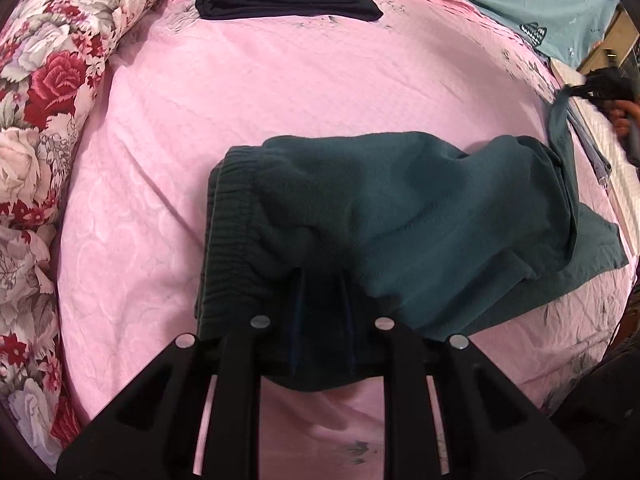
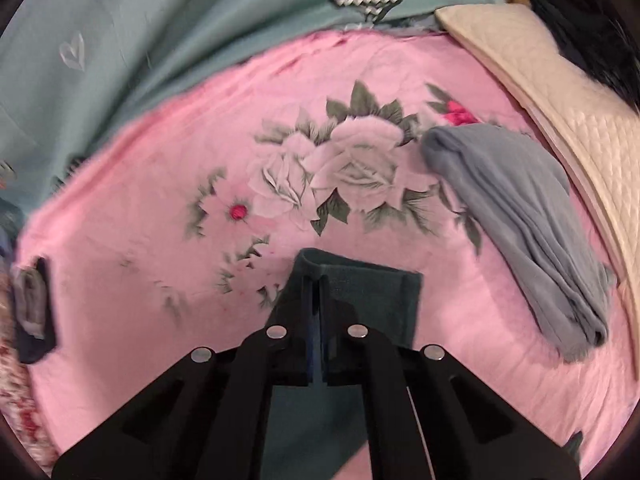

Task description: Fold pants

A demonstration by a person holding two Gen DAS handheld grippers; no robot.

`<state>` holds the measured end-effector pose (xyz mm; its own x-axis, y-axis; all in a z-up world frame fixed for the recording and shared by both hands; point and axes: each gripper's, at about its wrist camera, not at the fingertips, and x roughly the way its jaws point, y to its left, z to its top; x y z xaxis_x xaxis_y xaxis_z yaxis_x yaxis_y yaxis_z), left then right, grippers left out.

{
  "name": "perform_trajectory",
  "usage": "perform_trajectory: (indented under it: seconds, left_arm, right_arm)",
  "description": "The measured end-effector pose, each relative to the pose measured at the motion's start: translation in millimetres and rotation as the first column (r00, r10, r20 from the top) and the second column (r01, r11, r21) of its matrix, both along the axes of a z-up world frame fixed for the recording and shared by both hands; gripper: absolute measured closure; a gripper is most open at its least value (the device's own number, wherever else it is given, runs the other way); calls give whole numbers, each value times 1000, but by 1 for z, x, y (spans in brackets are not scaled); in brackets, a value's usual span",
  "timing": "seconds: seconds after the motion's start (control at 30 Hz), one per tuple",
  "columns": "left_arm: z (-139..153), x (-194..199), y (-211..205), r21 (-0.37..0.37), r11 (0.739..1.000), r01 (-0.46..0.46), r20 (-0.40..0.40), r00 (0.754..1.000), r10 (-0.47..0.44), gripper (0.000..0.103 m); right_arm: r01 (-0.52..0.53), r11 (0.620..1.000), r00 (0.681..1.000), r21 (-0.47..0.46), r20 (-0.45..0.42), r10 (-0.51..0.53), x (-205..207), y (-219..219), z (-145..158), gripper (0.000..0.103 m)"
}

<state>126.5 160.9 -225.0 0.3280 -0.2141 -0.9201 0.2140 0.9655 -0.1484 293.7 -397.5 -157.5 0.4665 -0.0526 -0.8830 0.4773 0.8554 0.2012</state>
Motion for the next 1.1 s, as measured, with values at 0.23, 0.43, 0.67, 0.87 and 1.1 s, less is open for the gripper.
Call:
perform_trajectory:
  seconds: [0.23,0.43,0.67,0.87,1.1]
  left_arm:
    - [0,2,-3,30,999,13,-5,1000,-13,85]
    - [0,5,-14,92,996,6,-19,1000,-4,85]
    - [2,11,-23,170,985,8,-47,999,0,78]
    - [3,12,-25,237,971,-26,-32,999,35,62]
    - [4,9,-36,291,955,-56,-20,998,65,60]
  right_arm:
    - [28,987,964,156,257,-68,-138,-40,105,101]
    - [128,974,932,185,315,-182,-283,-79,97,101]
    - [298,943,953,146,10,-303,-376,-101,-21,101]
    - [228,974,965,-14,-131,-228,-373,-98,-22,83]
    - [-52,999,999,7,-4,52,-322,-108,20,78]
